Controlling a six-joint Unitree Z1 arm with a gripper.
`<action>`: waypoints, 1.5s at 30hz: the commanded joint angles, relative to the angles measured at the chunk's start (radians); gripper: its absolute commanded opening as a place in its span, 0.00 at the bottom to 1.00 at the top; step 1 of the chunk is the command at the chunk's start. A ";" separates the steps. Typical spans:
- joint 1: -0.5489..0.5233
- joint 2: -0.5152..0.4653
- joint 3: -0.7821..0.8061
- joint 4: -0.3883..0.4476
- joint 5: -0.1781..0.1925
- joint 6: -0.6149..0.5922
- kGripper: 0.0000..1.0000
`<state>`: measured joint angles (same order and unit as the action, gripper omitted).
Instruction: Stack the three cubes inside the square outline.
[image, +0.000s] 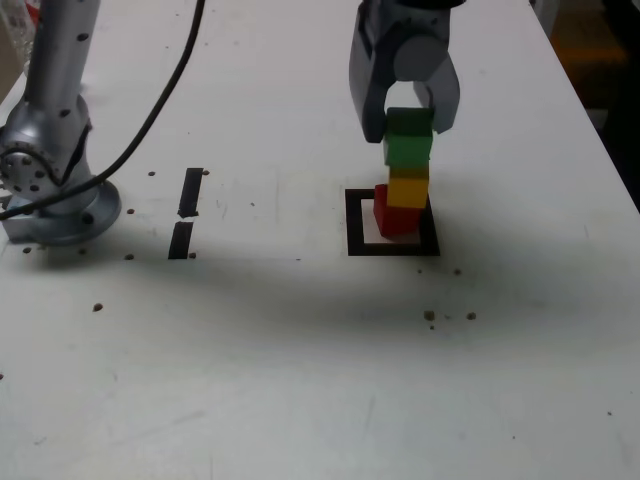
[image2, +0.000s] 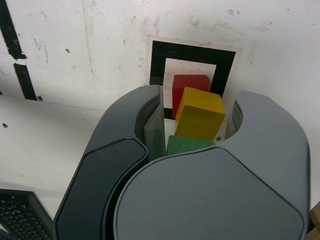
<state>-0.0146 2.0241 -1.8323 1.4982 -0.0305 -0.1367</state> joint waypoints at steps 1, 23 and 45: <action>0.005 0.005 0.005 -0.012 0.004 0.005 0.20; 0.031 0.014 0.057 -0.075 0.008 0.025 0.31; 0.031 0.008 0.074 -0.111 0.003 0.037 0.66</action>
<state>0.0162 2.0395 -1.7604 1.3884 -0.0299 -0.1001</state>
